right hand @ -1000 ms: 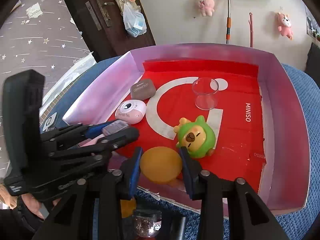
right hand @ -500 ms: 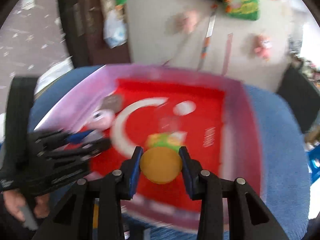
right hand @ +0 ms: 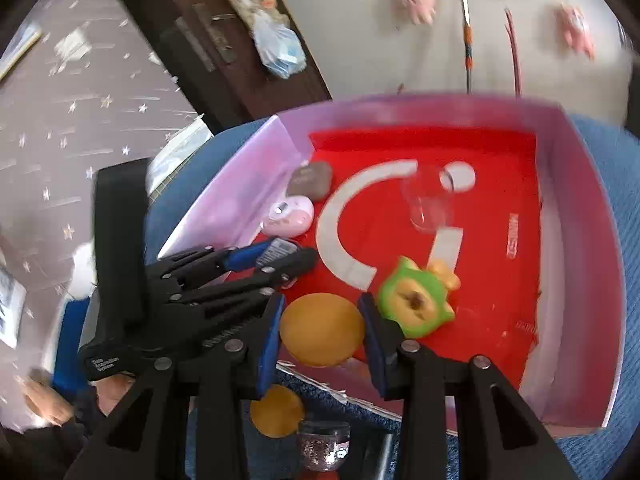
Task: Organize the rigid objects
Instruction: 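Lower the polish bottle with the left gripper while the right gripper lowers the sponge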
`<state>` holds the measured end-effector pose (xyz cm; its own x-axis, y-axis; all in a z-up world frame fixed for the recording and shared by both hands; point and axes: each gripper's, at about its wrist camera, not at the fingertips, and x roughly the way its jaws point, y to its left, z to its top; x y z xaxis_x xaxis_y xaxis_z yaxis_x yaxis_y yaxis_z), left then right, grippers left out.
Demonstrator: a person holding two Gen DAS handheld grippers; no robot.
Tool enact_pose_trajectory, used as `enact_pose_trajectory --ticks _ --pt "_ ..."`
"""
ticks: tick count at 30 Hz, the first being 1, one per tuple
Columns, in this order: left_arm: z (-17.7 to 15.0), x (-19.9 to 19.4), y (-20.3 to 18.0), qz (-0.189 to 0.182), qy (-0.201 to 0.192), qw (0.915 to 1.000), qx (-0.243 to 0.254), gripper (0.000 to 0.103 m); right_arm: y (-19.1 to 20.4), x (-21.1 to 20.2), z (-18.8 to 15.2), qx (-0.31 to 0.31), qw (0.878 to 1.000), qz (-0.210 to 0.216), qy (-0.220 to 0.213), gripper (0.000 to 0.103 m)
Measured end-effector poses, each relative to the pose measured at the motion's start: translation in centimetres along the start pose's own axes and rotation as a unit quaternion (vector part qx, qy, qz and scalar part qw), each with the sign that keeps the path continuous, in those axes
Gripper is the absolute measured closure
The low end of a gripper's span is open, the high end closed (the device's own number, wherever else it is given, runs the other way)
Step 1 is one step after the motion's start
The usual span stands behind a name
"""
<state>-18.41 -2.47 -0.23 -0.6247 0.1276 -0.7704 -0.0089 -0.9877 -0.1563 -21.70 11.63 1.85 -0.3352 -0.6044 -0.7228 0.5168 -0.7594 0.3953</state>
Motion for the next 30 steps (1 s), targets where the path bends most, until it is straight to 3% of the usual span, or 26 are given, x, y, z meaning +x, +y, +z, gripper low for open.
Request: enact_pose_trajectory --ticks 5,8,11,12,15,17,18,19,20,22,25,27,30 --pt "0.0 -0.2 0.0 0.005 -0.001 1.0000 0.007 0.069 -0.5 1.7 -0.6 0.008 0.999 0.016 0.037 0.063" --pt "-0.1 -0.3 0.0 0.004 -0.002 0.9999 0.009 0.069 -0.1 1.4 -0.5 -0.028 0.998 -0.056 0.016 0.063" --pt "-0.2 -0.2 -0.3 0.011 -0.003 0.9998 0.017 0.069 1.1 0.4 -0.2 -0.076 0.989 -0.128 -0.022 0.063" --pt "-0.2 -0.2 -0.4 0.014 -0.004 0.9997 0.020 0.069 1.6 0.4 -0.1 -0.094 0.980 -0.172 -0.034 0.063" --pt "-0.3 -0.3 -0.5 0.017 -0.006 0.9996 0.024 0.069 1.5 0.7 -0.2 -0.109 0.971 -0.210 -0.039 0.063" --pt "-0.4 -0.2 -0.5 0.017 -0.007 0.9995 0.025 0.069 0.5 0.9 -0.3 -0.082 0.982 -0.168 -0.021 0.063" --pt "-0.4 -0.2 -0.6 0.019 -0.007 0.9995 0.026 0.069 -0.4 1.1 -0.5 -0.049 0.992 -0.113 -0.001 0.063" --pt "-0.5 -0.2 -0.6 0.019 -0.007 0.9995 0.026 0.069 -0.7 1.4 -0.6 -0.039 0.994 -0.103 0.007 0.064" --pt "-0.5 -0.2 -0.6 0.019 -0.007 0.9995 0.026 0.069 -0.9 1.6 -0.8 -0.043 0.992 -0.119 0.005 0.064" --pt "-0.5 -0.2 -0.6 0.020 -0.008 0.9994 0.028 0.069 -1.0 1.6 -1.0 -0.069 0.979 -0.191 -0.018 0.063" --pt "-0.5 -0.2 -0.6 0.021 -0.008 0.9993 0.028 0.069 -2.1 1.2 -0.5 -0.055 0.981 -0.185 -0.031 0.063" --pt "-0.5 -0.2 -0.7 0.024 -0.009 0.9992 0.031 0.069 -2.0 1.2 -0.3 -0.063 0.976 -0.204 -0.037 0.063" --pt "-0.5 -0.1 -0.9 0.030 -0.010 0.9988 0.037 0.069 -1.8 1.8 -0.5 -0.064 0.977 -0.203 -0.027 0.063"
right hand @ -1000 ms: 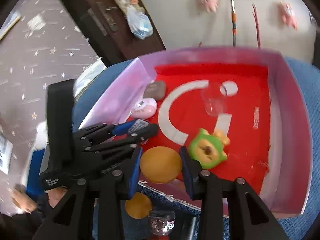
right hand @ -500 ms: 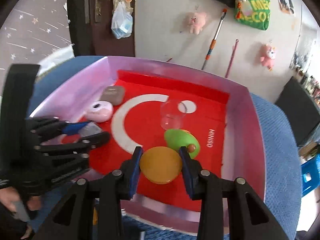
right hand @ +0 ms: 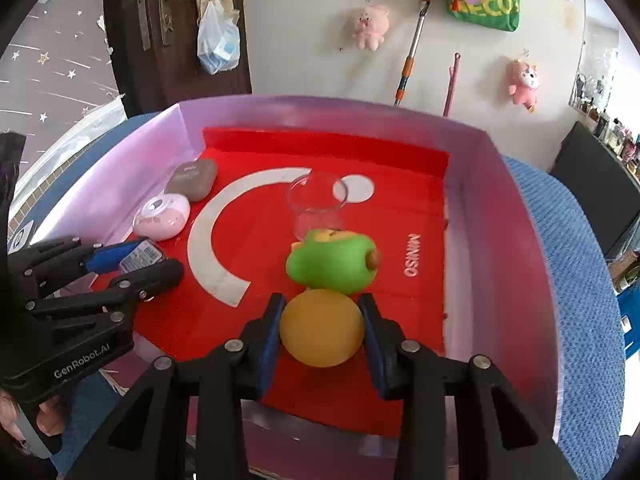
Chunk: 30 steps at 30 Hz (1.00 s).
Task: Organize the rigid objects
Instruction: 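Lower the polish bottle with the left gripper while the right gripper lowers the sponge, then open the left gripper on the pink polish while the right gripper releases the sponge, then withdraw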
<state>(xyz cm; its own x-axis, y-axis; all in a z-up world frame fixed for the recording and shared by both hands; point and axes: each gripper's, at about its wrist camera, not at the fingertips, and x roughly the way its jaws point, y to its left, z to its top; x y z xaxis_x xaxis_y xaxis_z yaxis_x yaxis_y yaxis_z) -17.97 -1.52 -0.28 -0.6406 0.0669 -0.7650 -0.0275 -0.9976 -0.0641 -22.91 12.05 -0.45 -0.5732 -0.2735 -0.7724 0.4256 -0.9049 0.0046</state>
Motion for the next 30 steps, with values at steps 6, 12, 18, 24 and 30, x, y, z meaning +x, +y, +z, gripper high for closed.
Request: enact_pose_trajectory --ticks 6,12,18,24,30 --pt "0.0 0.0 -0.1 0.002 0.001 1.0000 0.000 0.069 -0.1 0.4 0.0 0.002 1.000 0.003 0.012 0.063" --pt "0.0 0.0 -0.3 0.006 0.001 1.0000 0.000 0.069 0.0 0.4 0.1 0.012 1.000 0.009 0.013 0.059" --pt "0.0 0.0 -0.3 0.008 0.002 1.0000 -0.003 0.059 -0.1 0.3 0.3 0.021 1.000 0.019 0.012 0.056" --pt "0.0 -0.8 0.0 0.031 -0.019 0.9993 -0.010 0.044 -0.2 -0.7 0.1 0.027 0.999 0.024 0.000 0.051" --pt "0.2 -2.2 0.0 0.029 -0.033 0.9990 -0.012 0.034 -0.2 -2.9 -0.2 0.030 0.999 0.029 -0.022 0.044"
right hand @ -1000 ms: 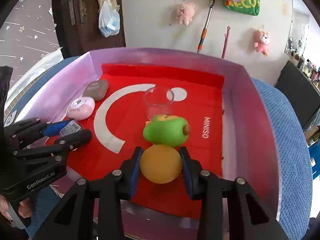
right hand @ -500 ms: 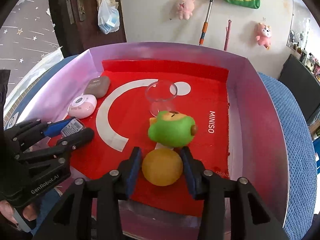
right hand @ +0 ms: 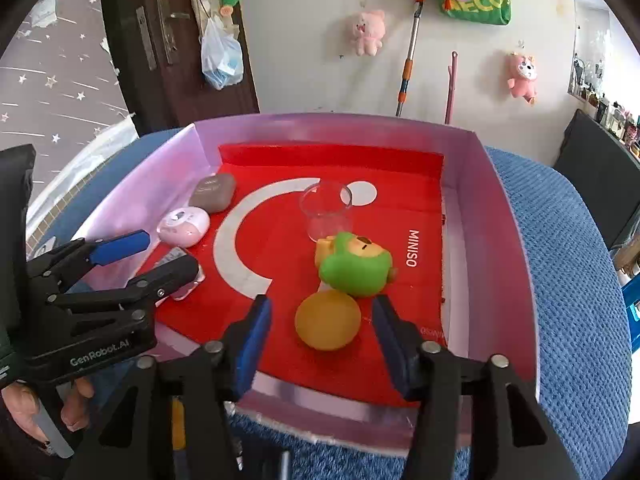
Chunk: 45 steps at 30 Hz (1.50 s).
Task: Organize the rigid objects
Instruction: 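Open the left gripper on the pink polish while the right gripper releases the sponge, then withdraw, then grasp the gold studded cube with the left gripper while the right gripper grasps the black polish bottle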
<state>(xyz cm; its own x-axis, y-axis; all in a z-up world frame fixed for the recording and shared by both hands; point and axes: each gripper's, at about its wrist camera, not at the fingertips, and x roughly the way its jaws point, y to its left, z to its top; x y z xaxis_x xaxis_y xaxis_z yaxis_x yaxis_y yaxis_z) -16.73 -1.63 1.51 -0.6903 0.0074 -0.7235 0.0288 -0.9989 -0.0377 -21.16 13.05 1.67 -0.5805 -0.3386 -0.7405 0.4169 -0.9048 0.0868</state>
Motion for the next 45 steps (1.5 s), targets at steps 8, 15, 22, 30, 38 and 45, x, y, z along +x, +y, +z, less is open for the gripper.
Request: enact_pose_trajectory --ticks 8,15,22,30,38,45 --pt "-0.3 -1.7 -0.6 0.004 -0.016 0.9998 0.013 0.022 0.6 -2.3 -0.3 0.001 1.000 0.011 -0.022 0.036" --pt "-0.6 -3.6 -0.8 0.013 -0.040 0.9990 0.016 0.006 0.9 -4.5 -0.8 0.002 0.999 0.016 -0.044 0.025" --pt "-1.0 -4.6 -0.3 0.008 -0.044 0.9990 0.004 0.004 0.8 -5.8 -1.5 0.013 0.998 0.028 -0.060 0.011" --pt "-1.9 -5.9 -0.5 0.011 -0.057 0.9983 0.002 0.000 0.9 -7.6 -2.4 0.020 0.995 0.044 -0.087 0.000" --pt "-3.0 -7.0 -1.0 0.006 -0.063 0.9980 0.004 0.000 1.1 -9.4 -3.5 0.021 0.992 0.041 -0.119 0.000" --pt "-4.0 -8.0 -1.1 -0.006 -0.065 0.9979 -0.006 0.000 1.0 -10.6 -4.8 0.029 0.990 0.036 -0.133 0.000"
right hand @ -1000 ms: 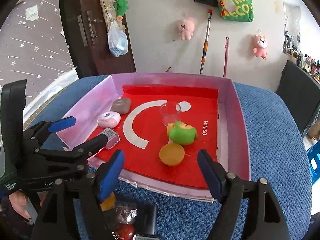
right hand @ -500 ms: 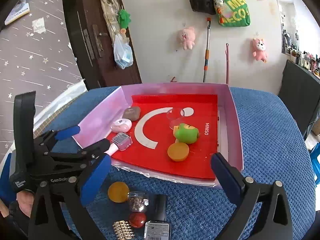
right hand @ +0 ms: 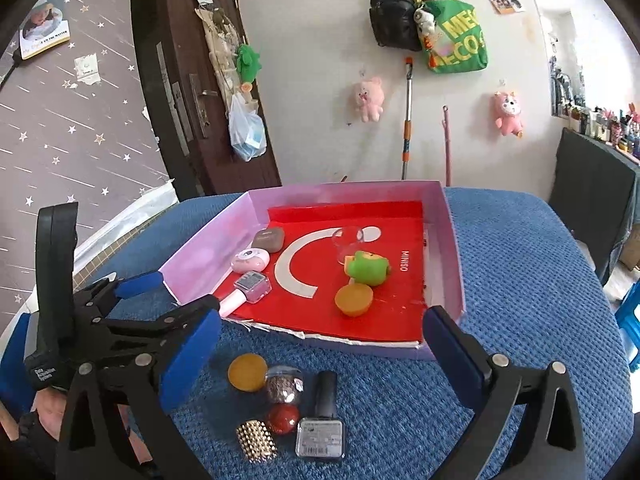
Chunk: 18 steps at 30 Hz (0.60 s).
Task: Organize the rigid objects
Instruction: 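Grasp the gold studded cube with the left gripper while the right gripper grasps the black polish bottle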
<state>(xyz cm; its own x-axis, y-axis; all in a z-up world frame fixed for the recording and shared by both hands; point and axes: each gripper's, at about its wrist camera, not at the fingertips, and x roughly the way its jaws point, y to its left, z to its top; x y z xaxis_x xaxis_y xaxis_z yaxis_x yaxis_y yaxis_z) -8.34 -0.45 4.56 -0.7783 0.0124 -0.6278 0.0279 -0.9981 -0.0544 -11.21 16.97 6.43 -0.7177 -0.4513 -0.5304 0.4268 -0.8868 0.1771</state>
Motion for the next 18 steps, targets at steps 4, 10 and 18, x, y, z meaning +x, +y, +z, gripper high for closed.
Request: enact_pose_trajectory --ticks 4,10,18 --pt "-0.6 -0.5 -0.2 0.000 0.001 1.0000 0.001 0.000 0.3 -1.0 -0.6 -0.003 1.000 -0.011 -0.010 0.000" --pt "-1.7 -1.1 -0.8 -0.001 0.007 1.0000 0.006 0.000 0.8 -1.8 -1.8 -0.011 1.000 -0.023 -0.010 0.000" --pt "-2.8 -1.1 -1.1 -0.004 0.020 0.9998 -0.001 0.000 1.2 -2.1 -3.3 -0.020 0.999 -0.031 0.000 0.006"
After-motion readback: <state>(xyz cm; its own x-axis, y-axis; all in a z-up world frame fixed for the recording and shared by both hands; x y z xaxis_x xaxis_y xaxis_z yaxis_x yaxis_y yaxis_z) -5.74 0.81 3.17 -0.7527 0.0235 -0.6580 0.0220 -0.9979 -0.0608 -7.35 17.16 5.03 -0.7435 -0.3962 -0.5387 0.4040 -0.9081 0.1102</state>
